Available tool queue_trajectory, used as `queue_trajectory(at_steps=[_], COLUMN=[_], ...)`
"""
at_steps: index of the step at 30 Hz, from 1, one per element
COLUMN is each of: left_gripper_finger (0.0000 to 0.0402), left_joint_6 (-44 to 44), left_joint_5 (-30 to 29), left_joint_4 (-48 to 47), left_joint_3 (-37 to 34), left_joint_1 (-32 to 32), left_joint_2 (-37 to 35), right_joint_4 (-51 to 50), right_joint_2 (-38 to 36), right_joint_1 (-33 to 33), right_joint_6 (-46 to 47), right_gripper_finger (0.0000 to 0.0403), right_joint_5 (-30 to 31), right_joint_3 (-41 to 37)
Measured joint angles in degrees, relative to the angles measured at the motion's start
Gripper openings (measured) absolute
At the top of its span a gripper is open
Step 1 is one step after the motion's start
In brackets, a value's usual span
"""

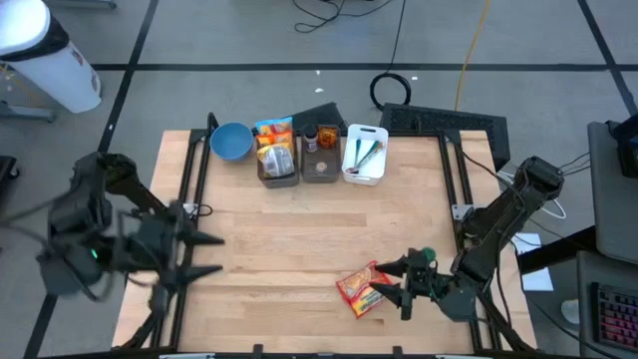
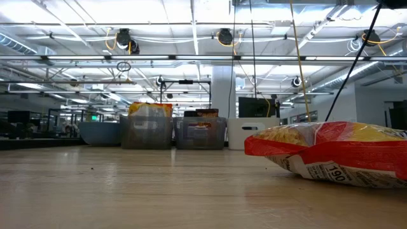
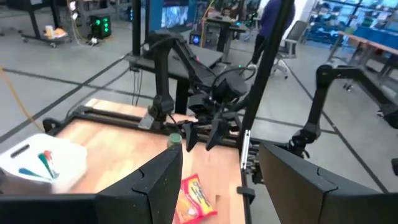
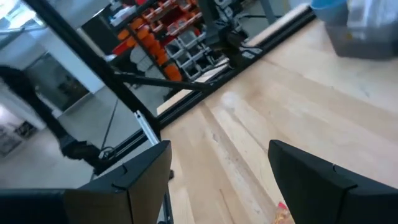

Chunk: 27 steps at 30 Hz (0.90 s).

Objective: Pick & Place Food Item
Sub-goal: Put the red noodle pack into the left black bin

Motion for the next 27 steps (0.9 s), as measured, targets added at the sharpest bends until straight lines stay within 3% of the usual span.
queue_trajectory(at_steps=[5, 8, 11, 14, 16, 18, 22, 27], left_gripper_finger=[0.0218, 0.0218, 0.0218, 0.0218, 0.0218, 0.0218, 0.0218, 0.0218], left_joint_6=[5.2, 11.3, 19.8, 25.8, 24.3, 20.6, 12.8, 8.8], left_joint_5=[-0.3, 0.0, 6.9, 19.5, 24.3, 25.3, 27.4, 31.4], left_joint_4=[1.1, 7.9, 22.5, 37.7, 43.1, 45.0, 54.8, 70.3], left_joint_3=[-0.1, -3.4, -12.7, -23.9, -30.6, -37.4, -50.7, -64.3], left_joint_1=[1.2, 2.7, 7.7, 16.0, 21.3, 24.8, 27.0, 29.1], left_joint_2=[-5.0, -8.7, -13.8, -18.9, -22.0, -26.1, -33.8, -35.1], right_joint_4=[-0.2, -0.3, -0.4, -0.6, -0.7, -1.2, -3.2, -14.1], right_joint_2=[-4.6, -7.9, -11.3, -14.3, -16.1, -17.5, -18.9, -16.3], right_joint_1=[-1.8, -2.0, -1.9, -1.7, -1.7, -1.7, -1.7, -2.5], right_joint_6=[-8.1, -13.1, -17.4, -21.1, -23.1, -24.7, -25.8, -14.3], right_gripper_finger=[0.0263, 0.0263, 0.0263, 0.0263, 0.0263, 0.0263, 0.0263, 0.0263], right_joint_5=[-4.4, -4.3, -4.4, -5.9, -6.8, -7.2, -8.5, -17.6], right_joint_3=[0.0, 0.0, 0.0, 0.0, 0.0, 0.0, 0.0, 0.0])
